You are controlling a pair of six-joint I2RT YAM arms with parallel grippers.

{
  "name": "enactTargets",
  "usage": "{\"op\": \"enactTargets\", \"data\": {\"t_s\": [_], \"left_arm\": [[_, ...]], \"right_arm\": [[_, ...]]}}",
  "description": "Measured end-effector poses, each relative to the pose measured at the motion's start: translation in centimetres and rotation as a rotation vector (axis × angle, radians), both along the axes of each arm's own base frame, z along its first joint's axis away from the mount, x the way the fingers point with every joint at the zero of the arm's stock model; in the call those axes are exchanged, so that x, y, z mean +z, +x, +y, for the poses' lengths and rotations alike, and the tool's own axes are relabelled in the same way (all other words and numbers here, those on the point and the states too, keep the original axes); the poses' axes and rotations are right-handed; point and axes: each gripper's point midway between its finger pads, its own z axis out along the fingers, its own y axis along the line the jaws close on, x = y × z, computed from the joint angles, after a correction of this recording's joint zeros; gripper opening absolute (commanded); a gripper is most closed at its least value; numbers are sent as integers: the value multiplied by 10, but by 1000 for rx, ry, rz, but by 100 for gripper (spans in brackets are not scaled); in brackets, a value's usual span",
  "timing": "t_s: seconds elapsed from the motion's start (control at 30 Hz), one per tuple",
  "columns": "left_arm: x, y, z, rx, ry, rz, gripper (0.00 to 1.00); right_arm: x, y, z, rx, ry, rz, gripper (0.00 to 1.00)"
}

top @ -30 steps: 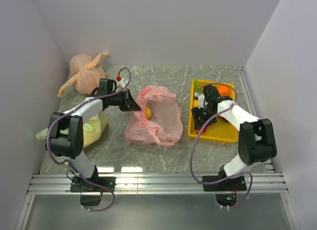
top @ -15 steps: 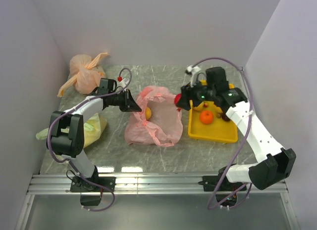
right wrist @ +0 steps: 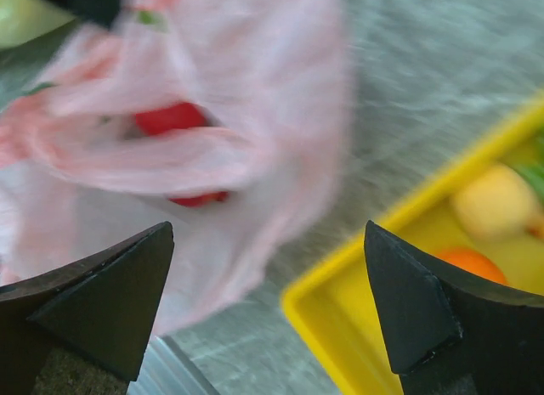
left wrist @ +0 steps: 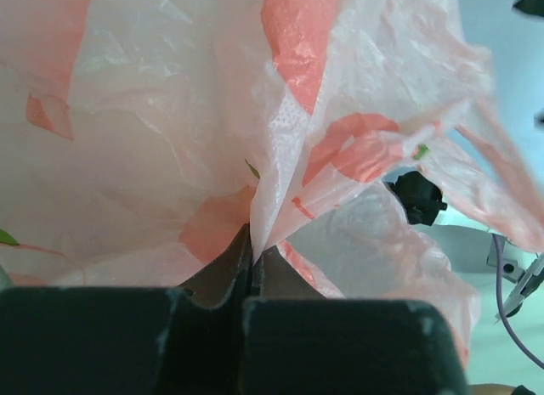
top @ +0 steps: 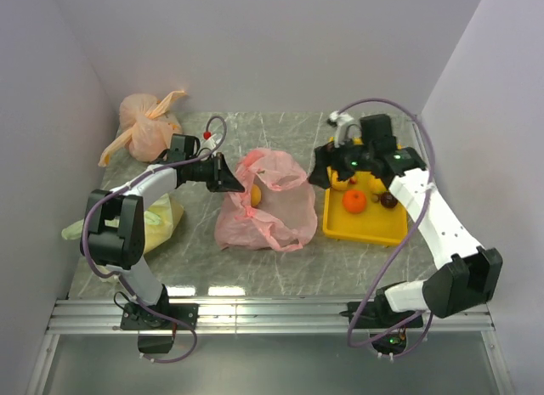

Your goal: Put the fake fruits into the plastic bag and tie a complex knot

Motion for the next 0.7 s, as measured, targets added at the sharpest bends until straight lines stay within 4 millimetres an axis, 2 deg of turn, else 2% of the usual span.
{"op": "enactTargets", "data": {"t_s": [0.07,0.13,0.23,0.33,0.43,0.57,0.7], "left_arm": [[1,0,0,-1,-3,1,0],[1,0,0,0,-4,1,0],[0,0,1,-2,-7,4,1],[-2,-1,1,-5,-7,13,1],[-4,-1,0,-10,-10,24,1],[-6,-2,0,-13,-9,32,1],[-7,-3,1,-20,-7,26,1]], "right_arm": [[-1,7,-30,-84,-22,-15,97],[-12,10,-55,-157,-64,-13,97],[-53,7,-89,-241,-179,48,96],[-99,4,-115,-293,-306,143,97],[-133,5,-130,-330,-401,225,97],[-166,17,-143,-386,-481,305,97],[-192,19,-148,-404,-519,367,97]]}}
